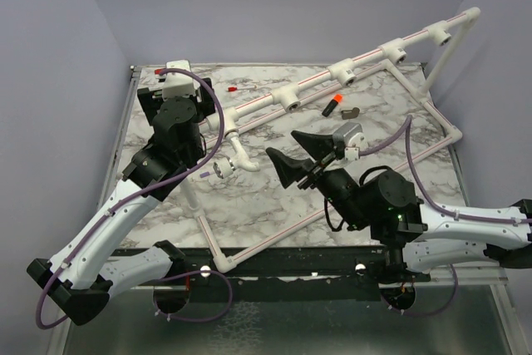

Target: Install the water faucets

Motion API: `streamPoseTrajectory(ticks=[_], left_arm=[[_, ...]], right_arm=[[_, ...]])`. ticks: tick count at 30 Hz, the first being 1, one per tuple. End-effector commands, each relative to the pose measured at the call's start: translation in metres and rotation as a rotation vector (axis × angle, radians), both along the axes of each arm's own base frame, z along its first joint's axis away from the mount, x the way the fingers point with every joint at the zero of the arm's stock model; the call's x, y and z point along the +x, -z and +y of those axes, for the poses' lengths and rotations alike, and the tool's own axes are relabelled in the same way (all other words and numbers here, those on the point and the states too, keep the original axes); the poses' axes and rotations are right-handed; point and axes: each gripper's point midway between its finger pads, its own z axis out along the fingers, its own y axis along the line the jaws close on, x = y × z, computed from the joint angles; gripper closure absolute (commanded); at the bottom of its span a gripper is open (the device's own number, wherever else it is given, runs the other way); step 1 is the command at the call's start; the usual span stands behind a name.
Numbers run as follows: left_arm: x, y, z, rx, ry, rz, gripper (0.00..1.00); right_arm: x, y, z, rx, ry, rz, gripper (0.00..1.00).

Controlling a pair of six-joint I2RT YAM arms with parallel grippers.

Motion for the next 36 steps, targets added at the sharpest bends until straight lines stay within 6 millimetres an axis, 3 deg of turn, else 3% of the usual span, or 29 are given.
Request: streamPoseTrajectory(ticks=[1, 7, 12, 20, 27, 36], left_arm=[[-0.004, 0.026, -0.002, 0.095, 0.031, 0.105, 0.01], [-0.003, 0.027, -0.002, 0.106, 0.024, 0.106, 0.01], [-0.002, 0.029, -0.002, 0.112, 0.022, 0.110, 0.01], [-0.002, 0.029, -0.001, 0.117, 0.018, 0.109, 0.01], [-0.003, 0.029, -0.001, 0.116, 0.020, 0.109, 0.01], [-0.003, 0.032, -0.002, 0.108, 0.029, 0.105, 0.01]], right_arm=[[-0.020, -0.013, 0.016, -0.390, -0.143, -0.337, 0.33], [-0.041, -0.009, 0.031, -0.681, -0.282, -0.660, 0.26], [-0.038, 0.017, 0.045, -0.974, -0.321, -0.851, 0.21], [-0.023, 0.038, 0.061, -1.212, -0.278, -0.994, 0.19], [-0.006, 0.045, 0.074, -1.285, -0.127, -1.067, 0.20], [0.006, 0.042, 0.080, -1.270, 0.024, -1.085, 0.30]])
